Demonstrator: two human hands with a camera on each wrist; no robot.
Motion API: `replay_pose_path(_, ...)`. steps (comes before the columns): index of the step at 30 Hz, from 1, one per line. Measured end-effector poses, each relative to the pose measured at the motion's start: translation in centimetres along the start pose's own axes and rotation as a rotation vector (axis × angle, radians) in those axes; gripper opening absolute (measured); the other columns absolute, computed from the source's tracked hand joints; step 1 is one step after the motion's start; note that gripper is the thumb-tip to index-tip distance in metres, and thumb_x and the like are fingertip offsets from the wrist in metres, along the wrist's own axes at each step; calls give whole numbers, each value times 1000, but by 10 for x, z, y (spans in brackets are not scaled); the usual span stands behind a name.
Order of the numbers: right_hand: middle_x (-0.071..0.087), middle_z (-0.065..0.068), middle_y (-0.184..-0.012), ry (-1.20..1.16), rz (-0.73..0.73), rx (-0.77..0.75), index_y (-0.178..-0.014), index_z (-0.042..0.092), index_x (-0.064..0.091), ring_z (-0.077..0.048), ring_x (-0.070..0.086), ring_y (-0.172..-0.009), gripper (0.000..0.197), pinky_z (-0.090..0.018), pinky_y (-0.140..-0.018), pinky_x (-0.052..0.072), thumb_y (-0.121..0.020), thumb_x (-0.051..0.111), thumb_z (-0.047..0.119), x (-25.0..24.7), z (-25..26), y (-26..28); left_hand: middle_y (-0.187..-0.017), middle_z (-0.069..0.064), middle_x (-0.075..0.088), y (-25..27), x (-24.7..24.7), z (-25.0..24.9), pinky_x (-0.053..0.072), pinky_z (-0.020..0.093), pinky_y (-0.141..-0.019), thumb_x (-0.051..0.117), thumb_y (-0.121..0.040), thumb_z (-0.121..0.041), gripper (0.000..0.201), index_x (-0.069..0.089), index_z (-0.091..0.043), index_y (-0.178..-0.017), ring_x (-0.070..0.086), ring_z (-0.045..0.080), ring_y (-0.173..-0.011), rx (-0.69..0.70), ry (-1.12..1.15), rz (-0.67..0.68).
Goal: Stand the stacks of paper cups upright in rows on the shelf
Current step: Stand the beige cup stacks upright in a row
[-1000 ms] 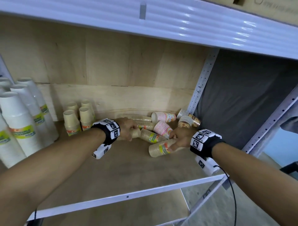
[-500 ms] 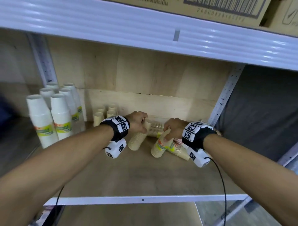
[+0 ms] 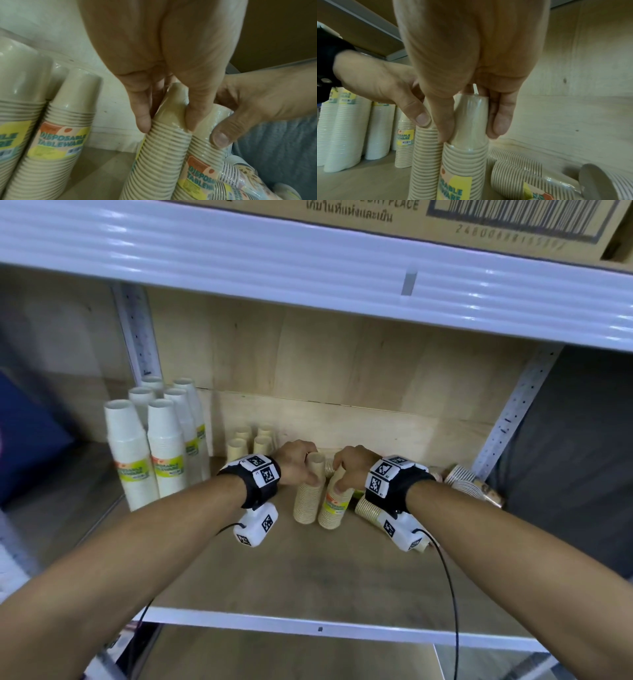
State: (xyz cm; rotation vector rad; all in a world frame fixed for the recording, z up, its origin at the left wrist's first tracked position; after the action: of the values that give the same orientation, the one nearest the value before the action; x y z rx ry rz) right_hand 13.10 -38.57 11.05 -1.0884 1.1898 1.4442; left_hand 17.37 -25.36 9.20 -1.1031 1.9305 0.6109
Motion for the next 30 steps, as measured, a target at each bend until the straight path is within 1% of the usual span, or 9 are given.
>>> replay_pose_path(4,52,-1,-102,-25,-4,3,-123,15,58,-19,54,-90,53,-26,-67,40,-75,79,23,3,4,-4,-93,-4,58,3,3,5,47,27,-70,81,-75,-26,44,58,-19,-111,59,17,-87,-16,3,-19)
replay_pose_path(8,54,1,-98,-45,-21,-1,-117,15,58,-20,58,-90,51,-26,-65,42,-71,80,24,3,7,-5,-102,-1,58,2,6,11,48,28,-74,82,-74,-26,46,57,-20,-113,59,19,-93,-32,9,-23)
replay_pose_path(10,57,0,-97,-58,-31,-7,-112,15,60,-21,60,-90,46,-25,-60,41,-72,79,26,2,7,-6,-102,-1,59,1,8,13,51,30,-76,82,-74,-24,46,56,-22,-111,61,20,-95,-33,17,-17)
replay_pose_path(12,58,0,-98,-73,-60,-2,-111,17,60,-20,59,-89,41,-23,-56,38,-76,76,31,-1,5,-6,-105,0,60,0,7,13,53,34,-80,81,-74,-23,46,56,-23,-113,61,20,-96,-31,26,-14)
replay_pose_path(14,55,-1,-100,-89,-92,18,-111,18,60,-22,59,-91,41,-25,-62,41,-79,71,40,-6,4,-5,-109,0,61,-1,4,12,53,33,-83,80,-76,-23,49,56,-23,-118,61,19,-97,-28,36,-18)
replay_pose_path(16,55,-3,-102,-90,-107,38,-112,16,60,-24,60,-92,43,-27,-66,43,-80,69,43,-10,3,-3,-115,-1,60,-2,-1,8,51,31,-85,79,-77,-22,52,55,-24,-124,59,18,-100,-15,58,-22)
replay_pose_path(20,59,-8,-112,-81,-102,42,-117,13,61,-26,61,-98,46,-29,-71,45,-82,70,41,-12,4,-4,-116,1,60,-6,-8,-1,47,27,-85,78,-79,-20,48,59,-24,-123,58,17,-103,15,50,-3)
replay_pose_path(26,53,-10,-121,-89,-102,40,-121,16,58,-26,58,-104,44,-28,-73,41,-83,71,34,-11,4,-4,-115,-2,65,-8,-11,-7,44,24,-83,75,-83,-18,36,67,-17,-118,58,14,-106,48,-10,4)
replay_pose_path(30,53,-9,-121,-97,-100,35,-122,15,59,-26,58,-105,44,-27,-73,40,-83,71,32,-11,3,-3,-114,1,64,-8,-13,-5,49,29,-88,75,-83,-29,35,68,-18,-116,59,17,-107,33,-68,-41)
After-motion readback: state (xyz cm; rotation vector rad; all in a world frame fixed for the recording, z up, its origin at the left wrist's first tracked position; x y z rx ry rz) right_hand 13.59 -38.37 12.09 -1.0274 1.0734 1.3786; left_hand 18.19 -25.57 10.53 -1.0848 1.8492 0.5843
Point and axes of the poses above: each hand's wrist, its own y-axis away from the middle knuckle, its own x-axis out of the palm, z = x × y, the point moved 6 cm from there along -y, towards the middle knuckle
